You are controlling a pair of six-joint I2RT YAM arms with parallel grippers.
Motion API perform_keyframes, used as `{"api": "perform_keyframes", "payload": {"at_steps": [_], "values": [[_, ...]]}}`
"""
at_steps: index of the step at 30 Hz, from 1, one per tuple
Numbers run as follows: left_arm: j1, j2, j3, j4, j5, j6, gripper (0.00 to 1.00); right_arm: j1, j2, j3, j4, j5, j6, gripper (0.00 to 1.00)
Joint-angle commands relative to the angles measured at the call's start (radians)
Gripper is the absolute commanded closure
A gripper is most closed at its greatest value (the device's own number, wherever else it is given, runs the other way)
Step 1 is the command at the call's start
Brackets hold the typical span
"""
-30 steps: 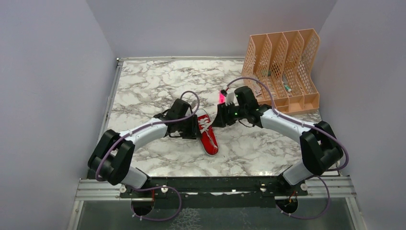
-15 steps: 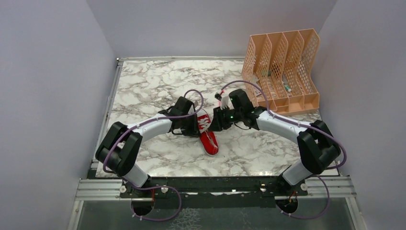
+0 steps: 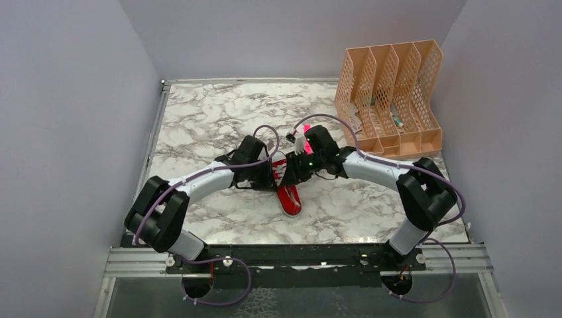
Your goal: Tie the shoes
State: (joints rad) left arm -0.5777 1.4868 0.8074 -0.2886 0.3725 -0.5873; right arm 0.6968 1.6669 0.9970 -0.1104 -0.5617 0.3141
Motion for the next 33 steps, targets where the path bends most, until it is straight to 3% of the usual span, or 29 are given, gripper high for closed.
{"api": "perform_keyframes", "payload": {"at_steps": [1, 12, 21, 33], "values": [[-0.003, -0.041, -0.018, -0.003, 0.044, -0.014, 1.0, 0.029, 0.04, 0.04, -0.009, 0.025, 0.008, 0.68], [-0.004, -0.071, -0.048, -0.012, 0.074, -0.047, 1.0, 0.062, 0.049, 0.021, -0.025, 0.268, 0.059, 0.66], [-0.004, -0.058, -0.045, -0.011, 0.059, -0.04, 1.0, 0.112, 0.076, 0.033, -0.036, 0.368, 0.064, 0.66], [-0.004, -0.075, -0.077, -0.009, 0.076, -0.035, 1.0, 0.199, 0.09, 0.05, -0.069, 0.66, 0.028, 0.74]]}}
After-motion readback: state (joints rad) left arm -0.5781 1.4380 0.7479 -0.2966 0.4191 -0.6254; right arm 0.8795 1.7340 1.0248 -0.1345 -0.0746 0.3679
